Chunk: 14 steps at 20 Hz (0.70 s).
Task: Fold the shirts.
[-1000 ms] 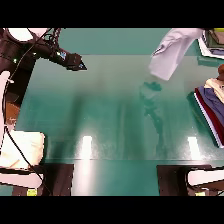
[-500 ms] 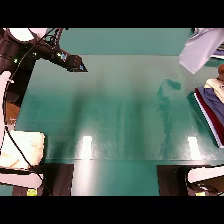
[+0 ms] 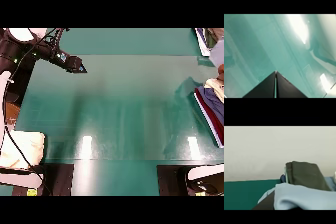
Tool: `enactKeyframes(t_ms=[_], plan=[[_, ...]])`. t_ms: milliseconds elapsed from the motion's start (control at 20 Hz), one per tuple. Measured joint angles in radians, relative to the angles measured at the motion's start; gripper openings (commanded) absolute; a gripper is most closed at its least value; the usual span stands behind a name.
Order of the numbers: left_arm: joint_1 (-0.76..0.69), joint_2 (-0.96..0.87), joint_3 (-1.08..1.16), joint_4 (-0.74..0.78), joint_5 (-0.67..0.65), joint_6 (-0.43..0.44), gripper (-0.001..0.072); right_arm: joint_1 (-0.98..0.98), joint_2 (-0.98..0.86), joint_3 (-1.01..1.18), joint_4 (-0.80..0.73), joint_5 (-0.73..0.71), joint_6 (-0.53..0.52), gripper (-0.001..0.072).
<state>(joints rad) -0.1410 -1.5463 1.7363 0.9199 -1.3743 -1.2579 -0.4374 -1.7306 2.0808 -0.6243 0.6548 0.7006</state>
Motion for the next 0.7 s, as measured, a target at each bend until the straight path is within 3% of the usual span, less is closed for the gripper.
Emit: enactKeyframes(t_ms=[250,500,700], plan=[[-0.002,0.000,0.000,-0.003,0.003,0.000,0.0022,-0.111,0.135,-0.130,-0.121,0.157,-0.049,0.0012],[-0.002,0.000,0.000,-0.013,0.004,0.000,0.0021,-0.220,0.294,-0.293,-0.320,0.372,0.053,0.0013],[-0.002,0.000,0.000,-0.020,0.004,0.001,0.0022,-0.304,0.436,-0.438,-0.455,0.452,0.180,0.0013]])
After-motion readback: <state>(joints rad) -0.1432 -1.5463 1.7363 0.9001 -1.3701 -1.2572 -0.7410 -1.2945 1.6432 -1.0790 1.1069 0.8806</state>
